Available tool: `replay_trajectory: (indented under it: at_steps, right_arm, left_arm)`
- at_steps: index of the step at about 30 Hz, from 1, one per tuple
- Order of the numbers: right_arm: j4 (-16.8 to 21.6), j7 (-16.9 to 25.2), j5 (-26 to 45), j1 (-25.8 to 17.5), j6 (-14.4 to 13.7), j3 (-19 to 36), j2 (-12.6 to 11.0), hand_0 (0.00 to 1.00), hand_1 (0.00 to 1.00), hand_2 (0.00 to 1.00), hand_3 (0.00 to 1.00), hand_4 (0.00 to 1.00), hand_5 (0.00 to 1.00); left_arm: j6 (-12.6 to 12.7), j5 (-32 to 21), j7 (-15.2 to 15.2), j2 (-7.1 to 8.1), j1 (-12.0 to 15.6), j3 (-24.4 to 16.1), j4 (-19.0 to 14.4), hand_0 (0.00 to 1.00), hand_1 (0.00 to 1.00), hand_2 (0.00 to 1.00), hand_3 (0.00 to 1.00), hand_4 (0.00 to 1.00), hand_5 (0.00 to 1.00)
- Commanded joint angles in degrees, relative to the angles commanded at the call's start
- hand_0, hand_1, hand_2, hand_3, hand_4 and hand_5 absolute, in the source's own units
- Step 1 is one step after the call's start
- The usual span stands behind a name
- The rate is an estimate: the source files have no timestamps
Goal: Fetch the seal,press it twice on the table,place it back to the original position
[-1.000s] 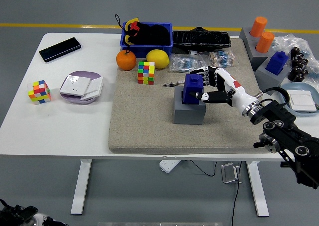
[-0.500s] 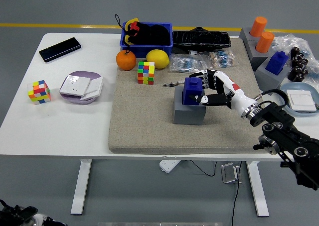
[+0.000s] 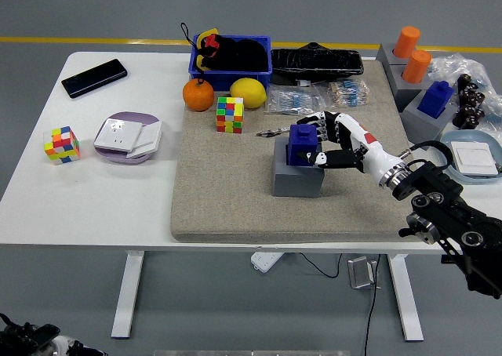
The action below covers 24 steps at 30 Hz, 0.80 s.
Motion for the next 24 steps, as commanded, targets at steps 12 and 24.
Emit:
replay_trajectory:
  at_steps: [12, 24]
  right_arm:
    - [-0.2, 0.1, -0.5, 0.2, 1.6, -0.2, 0.1, 0.808, 0.811, 0.769, 0.781, 0.998, 0.016]
    - [0.7, -1.0, -2.2, -0.2, 1.9, 0.6, -0.1, 0.855, 0.866, 0.848, 0.851, 0.998, 0.119]
  left_arm:
    - [-0.1, -0.3, 0.0, -0.09, 0.0, 0.3, 0.0, 0.72, 0.692, 0.681, 0.751, 0.677, 0.266]
    - [-0.1, -0.1, 0.1, -0.08, 0.2, 0.0, 0.0, 0.72, 0.692, 0.683, 0.751, 0.678, 0.267]
